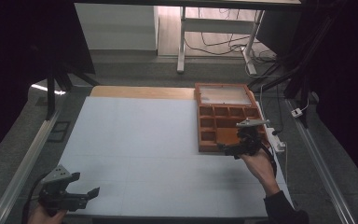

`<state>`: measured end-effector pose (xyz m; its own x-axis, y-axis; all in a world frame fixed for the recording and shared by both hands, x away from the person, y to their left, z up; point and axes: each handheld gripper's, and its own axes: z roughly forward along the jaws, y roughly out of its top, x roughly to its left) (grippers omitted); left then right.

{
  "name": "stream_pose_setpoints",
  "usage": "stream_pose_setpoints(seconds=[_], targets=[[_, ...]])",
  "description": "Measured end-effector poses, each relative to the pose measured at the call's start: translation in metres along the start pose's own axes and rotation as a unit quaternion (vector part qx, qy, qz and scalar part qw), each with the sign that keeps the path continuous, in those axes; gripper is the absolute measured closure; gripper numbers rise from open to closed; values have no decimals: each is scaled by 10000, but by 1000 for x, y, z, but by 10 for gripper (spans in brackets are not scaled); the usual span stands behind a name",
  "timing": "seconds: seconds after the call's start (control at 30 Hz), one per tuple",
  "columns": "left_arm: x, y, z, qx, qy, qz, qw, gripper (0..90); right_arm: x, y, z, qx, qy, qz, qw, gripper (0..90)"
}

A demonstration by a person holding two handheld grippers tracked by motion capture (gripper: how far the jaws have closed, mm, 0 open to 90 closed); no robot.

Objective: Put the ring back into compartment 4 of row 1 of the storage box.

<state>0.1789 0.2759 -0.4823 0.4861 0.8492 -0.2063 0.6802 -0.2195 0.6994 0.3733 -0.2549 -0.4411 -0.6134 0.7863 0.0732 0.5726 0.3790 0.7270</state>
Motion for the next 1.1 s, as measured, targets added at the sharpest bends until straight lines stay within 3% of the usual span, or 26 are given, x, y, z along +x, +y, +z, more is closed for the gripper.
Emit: stream_pose_setpoints(seconds=[0.43,1.1], targets=[[0,0,0,8,14,3,10000,42,24,-18,-16,-56,181,-128,9997,0],[0,0,0,19,30,-5,10000,42,45,-47,-49,-153,267,-166,9994,0]])
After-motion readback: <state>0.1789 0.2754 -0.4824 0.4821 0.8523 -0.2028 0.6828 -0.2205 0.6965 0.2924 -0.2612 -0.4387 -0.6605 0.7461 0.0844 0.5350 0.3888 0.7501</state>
